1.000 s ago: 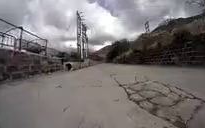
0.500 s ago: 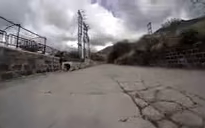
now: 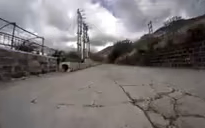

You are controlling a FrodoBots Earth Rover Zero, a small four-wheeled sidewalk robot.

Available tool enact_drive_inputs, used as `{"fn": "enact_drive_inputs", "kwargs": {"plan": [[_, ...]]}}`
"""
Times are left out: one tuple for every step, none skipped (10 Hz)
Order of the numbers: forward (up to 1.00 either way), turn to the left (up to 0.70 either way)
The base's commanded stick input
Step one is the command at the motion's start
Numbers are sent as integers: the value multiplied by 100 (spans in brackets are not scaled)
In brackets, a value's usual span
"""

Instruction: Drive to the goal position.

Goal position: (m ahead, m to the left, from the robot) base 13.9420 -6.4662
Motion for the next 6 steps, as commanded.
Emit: {"fn": "enact_drive_inputs", "kwargs": {"plan": [[100,0],[100,0],[100,0],[100,0],[100,0],[100,0]]}}
